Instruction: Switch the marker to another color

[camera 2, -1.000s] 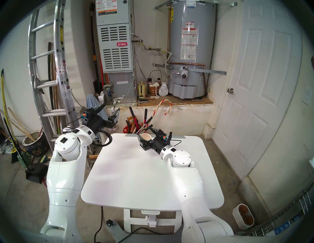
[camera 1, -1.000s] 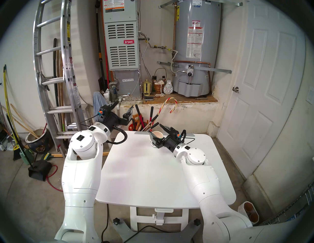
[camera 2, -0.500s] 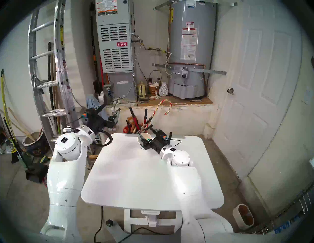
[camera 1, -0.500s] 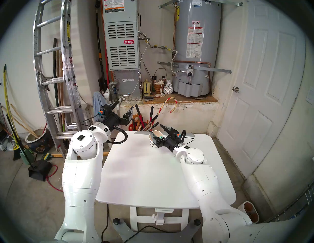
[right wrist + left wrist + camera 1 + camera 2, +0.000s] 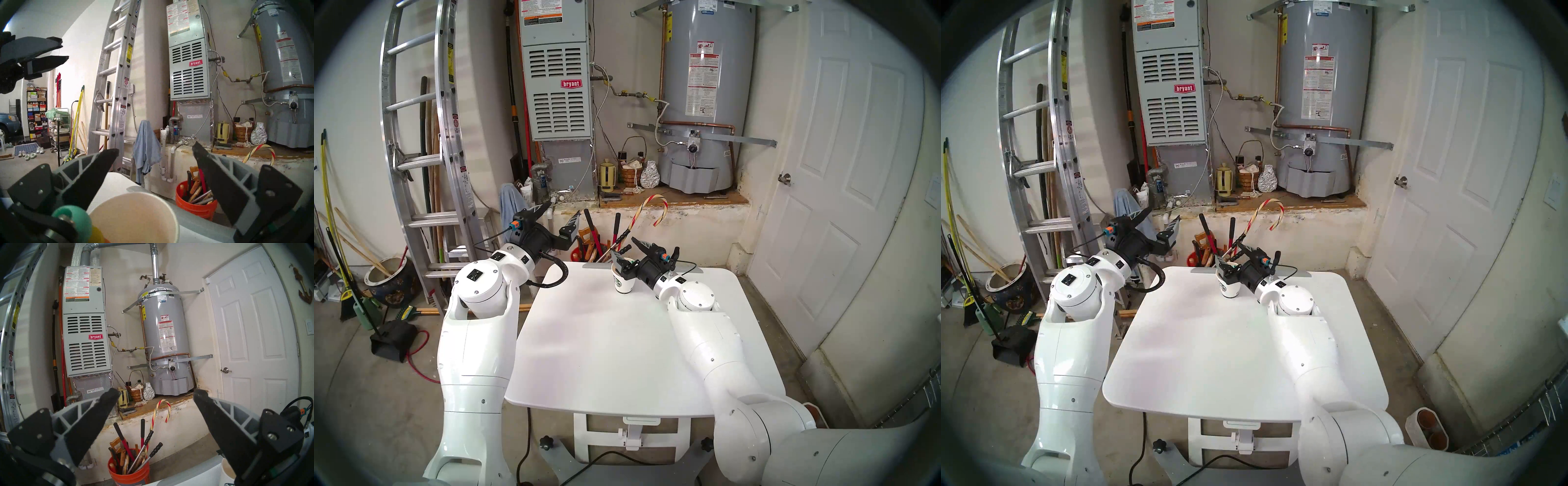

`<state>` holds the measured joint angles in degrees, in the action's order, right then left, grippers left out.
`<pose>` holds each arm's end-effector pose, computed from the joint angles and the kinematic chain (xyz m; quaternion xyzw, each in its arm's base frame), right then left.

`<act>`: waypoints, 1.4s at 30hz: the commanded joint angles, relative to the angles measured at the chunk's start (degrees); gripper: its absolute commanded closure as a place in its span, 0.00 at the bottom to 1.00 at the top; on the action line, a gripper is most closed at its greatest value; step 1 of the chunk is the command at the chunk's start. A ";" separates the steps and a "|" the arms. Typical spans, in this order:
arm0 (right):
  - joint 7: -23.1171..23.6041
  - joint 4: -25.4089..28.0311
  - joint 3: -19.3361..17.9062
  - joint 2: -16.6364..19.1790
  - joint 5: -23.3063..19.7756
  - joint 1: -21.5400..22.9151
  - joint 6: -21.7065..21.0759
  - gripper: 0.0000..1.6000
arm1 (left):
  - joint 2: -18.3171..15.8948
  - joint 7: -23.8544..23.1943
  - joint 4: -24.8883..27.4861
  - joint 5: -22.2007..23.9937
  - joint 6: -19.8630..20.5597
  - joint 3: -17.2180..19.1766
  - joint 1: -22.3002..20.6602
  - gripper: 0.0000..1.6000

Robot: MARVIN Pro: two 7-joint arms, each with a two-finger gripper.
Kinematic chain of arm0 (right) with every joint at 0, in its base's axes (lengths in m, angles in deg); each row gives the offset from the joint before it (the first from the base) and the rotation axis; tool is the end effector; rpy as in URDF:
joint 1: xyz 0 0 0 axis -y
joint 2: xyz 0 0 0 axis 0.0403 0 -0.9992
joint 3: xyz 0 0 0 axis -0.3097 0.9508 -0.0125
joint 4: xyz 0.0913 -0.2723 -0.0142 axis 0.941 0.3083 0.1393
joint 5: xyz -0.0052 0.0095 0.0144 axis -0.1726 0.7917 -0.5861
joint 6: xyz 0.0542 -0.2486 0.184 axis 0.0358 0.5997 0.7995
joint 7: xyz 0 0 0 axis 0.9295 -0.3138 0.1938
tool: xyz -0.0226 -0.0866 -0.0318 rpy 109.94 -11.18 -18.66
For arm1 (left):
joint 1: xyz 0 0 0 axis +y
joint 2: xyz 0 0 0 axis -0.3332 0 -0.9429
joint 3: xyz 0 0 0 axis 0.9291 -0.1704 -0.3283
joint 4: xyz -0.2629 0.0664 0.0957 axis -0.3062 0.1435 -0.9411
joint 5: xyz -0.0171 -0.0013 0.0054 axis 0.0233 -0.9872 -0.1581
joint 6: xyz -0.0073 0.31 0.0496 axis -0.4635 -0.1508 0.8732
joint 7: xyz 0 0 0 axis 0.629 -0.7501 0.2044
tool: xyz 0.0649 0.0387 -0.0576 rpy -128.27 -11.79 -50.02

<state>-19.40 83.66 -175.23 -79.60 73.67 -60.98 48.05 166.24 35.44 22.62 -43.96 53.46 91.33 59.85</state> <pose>0.5406 0.1235 -0.2955 -0.6208 -0.2234 -0.7080 0.2520 0.4550 0.0405 -0.1707 0.6201 -0.1520 0.7641 0.0922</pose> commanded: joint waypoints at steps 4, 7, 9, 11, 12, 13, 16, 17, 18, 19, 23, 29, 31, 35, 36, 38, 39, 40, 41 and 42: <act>-1.84 -4.90 0.23 -0.97 0.30 7.84 1.83 0.00 | -0.24 -0.14 0.96 0.30 -0.03 0.34 -0.86 0.00; -2.20 -6.06 0.08 -1.03 0.08 8.91 2.09 0.00 | -0.25 -0.13 0.99 0.32 -0.03 0.46 -0.79 0.00; -2.26 -6.76 0.07 -0.99 -0.03 9.51 2.54 0.00 | -0.25 -0.14 1.01 0.31 -0.03 0.51 -0.75 0.00; -2.22 -7.43 0.04 -0.92 -0.15 9.99 3.08 0.00 | -0.23 -0.17 1.00 0.34 -0.04 0.56 -0.73 0.00; -2.17 -7.83 -0.02 -0.84 -0.25 10.22 3.41 0.00 | -0.23 -0.19 0.98 0.37 -0.05 0.58 -0.73 0.00; -2.17 -8.13 -0.01 -0.75 -0.23 10.38 3.70 0.00 | -0.23 -0.20 0.98 0.38 -0.05 0.60 -0.73 0.00; -1.94 -9.30 -0.18 -0.53 -0.54 10.84 4.67 0.00 | -0.25 -0.29 0.96 0.41 -0.03 0.63 -0.75 0.00; -1.86 -9.64 -0.19 -0.47 -0.60 10.96 5.01 0.00 | -0.25 -0.32 0.95 0.42 -0.02 0.63 -0.76 0.00; -1.75 -9.87 -0.21 -0.43 -0.67 11.03 5.27 0.00 | -0.26 -0.34 0.93 0.42 -0.02 0.63 -0.76 0.00; -1.68 -10.15 -0.22 -0.40 -0.73 11.13 5.58 0.00 | -0.25 -0.34 0.93 0.43 -0.01 0.63 -0.77 0.00; -1.56 -11.06 -0.27 -0.29 -0.82 11.51 6.94 0.00 | -0.24 -0.37 0.93 0.40 0.01 0.62 -0.76 0.00; -3.15 -7.23 -3.04 -0.05 -2.91 10.67 9.54 0.00 | 0.24 0.49 0.82 0.26 -0.39 0.97 -0.57 0.00; -3.89 -4.87 -3.73 1.01 -2.66 10.26 10.78 0.00 | 0.52 0.91 0.35 0.40 -0.19 1.24 -0.82 0.00; -5.45 -3.29 -6.09 3.09 -3.07 10.39 12.86 0.00 | 1.98 3.11 0.02 0.24 -0.63 1.55 -1.19 0.00; -7.07 -1.91 -6.47 3.73 -2.28 9.68 12.63 0.00 | 2.27 3.57 -0.04 0.08 -0.56 1.43 -1.33 0.00; -8.07 -0.07 -7.50 4.58 -1.96 8.32 12.17 0.00 | 3.14 5.53 -0.11 -0.93 -0.58 0.99 -1.68 0.00; -8.88 0.59 -7.89 4.83 -1.62 7.65 12.16 0.00 | 3.68 6.12 -0.35 -0.85 -0.08 0.81 -2.04 0.00; -8.85 0.47 -8.09 5.26 -1.43 7.26 11.67 0.00 | 4.01 6.87 -0.48 -1.20 0.23 0.56 -2.49 0.00; -9.70 1.77 -8.22 5.41 -0.82 6.21 11.30 0.00 | 4.28 7.75 -0.57 -1.78 0.16 0.23 -2.85 0.00; -10.83 2.73 -9.05 5.04 -1.21 5.26 10.46 0.00 | 4.73 8.53 -0.85 -1.97 0.59 -0.10 -3.37 0.00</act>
<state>-26.49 80.77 -182.27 -76.42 71.70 -52.63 59.22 168.24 40.04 21.66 -44.30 53.41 92.66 59.42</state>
